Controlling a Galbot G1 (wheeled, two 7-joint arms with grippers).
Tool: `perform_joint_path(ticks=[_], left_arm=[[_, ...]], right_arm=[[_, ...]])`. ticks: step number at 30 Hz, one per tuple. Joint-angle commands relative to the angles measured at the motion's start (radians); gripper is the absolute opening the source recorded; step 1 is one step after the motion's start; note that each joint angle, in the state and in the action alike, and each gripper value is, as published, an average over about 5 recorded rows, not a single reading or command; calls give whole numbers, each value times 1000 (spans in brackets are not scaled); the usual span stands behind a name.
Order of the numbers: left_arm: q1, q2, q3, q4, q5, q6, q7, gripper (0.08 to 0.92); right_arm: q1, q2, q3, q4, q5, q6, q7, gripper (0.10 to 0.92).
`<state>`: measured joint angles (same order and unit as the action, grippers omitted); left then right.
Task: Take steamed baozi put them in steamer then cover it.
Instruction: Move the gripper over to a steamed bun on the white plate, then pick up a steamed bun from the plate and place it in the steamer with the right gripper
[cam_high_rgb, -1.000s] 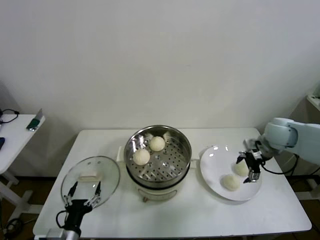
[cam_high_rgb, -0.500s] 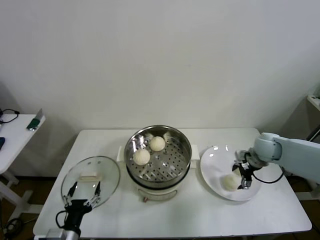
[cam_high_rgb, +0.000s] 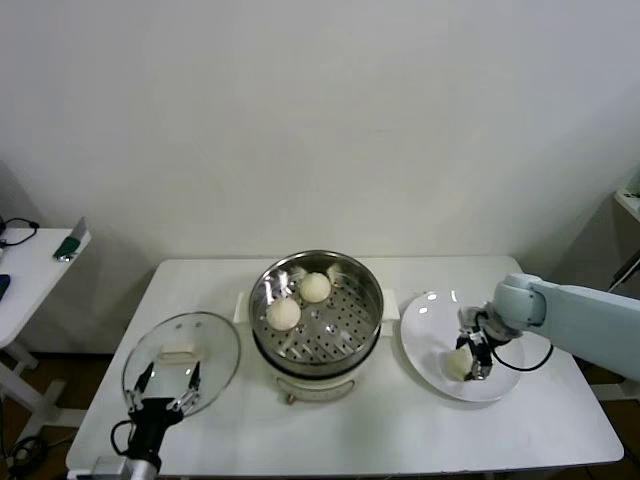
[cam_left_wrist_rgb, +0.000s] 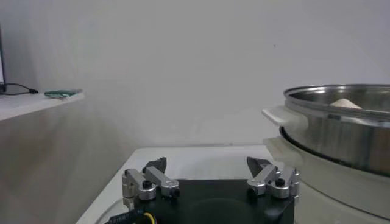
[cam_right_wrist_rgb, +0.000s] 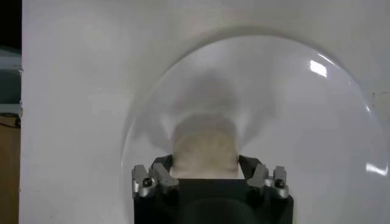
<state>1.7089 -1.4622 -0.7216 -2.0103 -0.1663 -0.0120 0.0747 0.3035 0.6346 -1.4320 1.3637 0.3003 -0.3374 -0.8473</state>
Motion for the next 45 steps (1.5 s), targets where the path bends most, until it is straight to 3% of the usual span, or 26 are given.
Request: perform_joint_path(ticks=[1,12,20,29,45], left_arm=[[-2,-2,3,1,1,1,0,823],[-10,3,2,1,2,5,1,823],[-18,5,5,2,8,6,1,823],[-11,3,1,-8,12,6,1,823],[4,-5,-7,-14,13,1,-1,823]], right_arm=[[65,14,-31,-2,-5,11,-20,697],[657,157,-366,75,51,260,-155,689],[915,313,-281,255,8,434,-197,687],[792,456,-135,470,-124,438,-113,689],[467,571,-170,396,-305,409,-47,688]])
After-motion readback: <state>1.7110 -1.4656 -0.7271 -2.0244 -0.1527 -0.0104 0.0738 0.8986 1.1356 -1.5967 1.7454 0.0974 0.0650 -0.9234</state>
